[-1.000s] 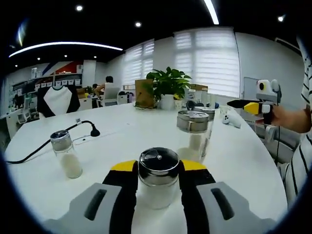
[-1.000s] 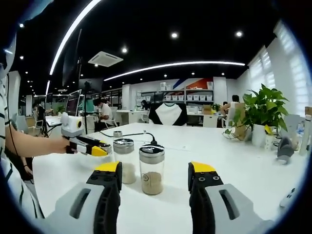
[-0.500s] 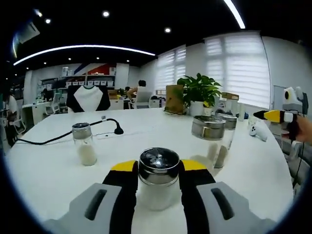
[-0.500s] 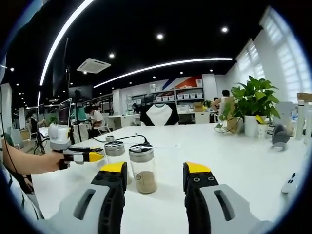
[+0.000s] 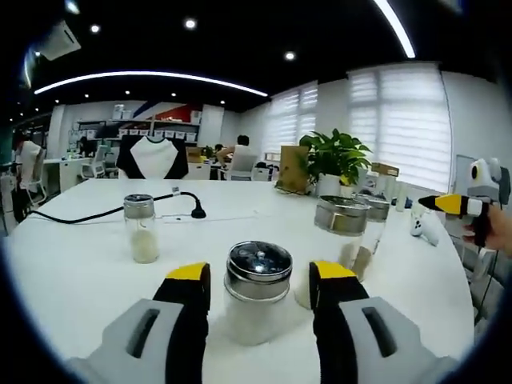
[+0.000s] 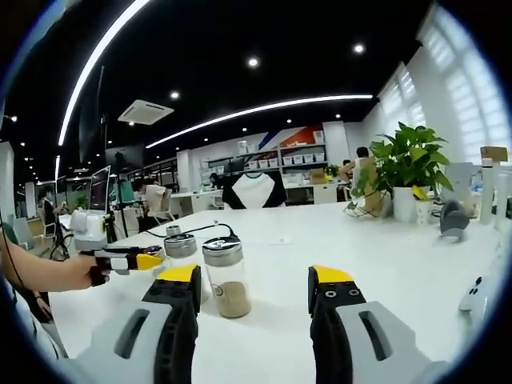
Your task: Rotate the seasoning bottle until the label or dispensing opening points toward the visible target arrow and the bottle remains upright within the marked orientation range
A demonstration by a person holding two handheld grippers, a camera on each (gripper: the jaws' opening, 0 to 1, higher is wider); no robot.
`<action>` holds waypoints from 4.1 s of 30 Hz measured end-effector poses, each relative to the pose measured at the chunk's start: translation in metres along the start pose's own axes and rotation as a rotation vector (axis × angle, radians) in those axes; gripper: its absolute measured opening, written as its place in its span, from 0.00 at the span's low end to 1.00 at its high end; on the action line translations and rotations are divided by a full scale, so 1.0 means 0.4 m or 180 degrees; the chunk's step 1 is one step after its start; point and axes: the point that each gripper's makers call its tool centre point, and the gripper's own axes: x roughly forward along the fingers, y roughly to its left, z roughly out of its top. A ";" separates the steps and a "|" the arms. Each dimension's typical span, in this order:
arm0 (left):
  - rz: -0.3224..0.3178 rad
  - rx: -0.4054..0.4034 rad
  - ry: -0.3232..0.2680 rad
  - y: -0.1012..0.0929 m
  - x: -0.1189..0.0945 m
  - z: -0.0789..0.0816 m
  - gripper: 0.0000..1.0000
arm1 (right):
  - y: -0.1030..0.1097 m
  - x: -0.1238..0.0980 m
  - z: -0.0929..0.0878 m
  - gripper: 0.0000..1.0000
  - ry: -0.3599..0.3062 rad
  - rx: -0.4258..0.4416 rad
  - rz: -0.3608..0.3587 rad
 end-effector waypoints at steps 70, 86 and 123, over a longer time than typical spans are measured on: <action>0.0113 0.0347 -0.0197 -0.004 0.016 0.044 0.32 | 0.133 -0.004 -0.061 0.21 0.0368 0.0240 0.0712; 0.0187 0.0449 -0.0190 -0.006 0.008 0.043 0.42 | 0.129 -0.007 -0.077 0.21 0.0427 0.0214 0.0687; -0.1202 0.0358 0.0234 -0.021 0.029 -0.009 0.36 | 0.256 -0.006 -0.074 0.21 0.0495 -0.0091 0.1231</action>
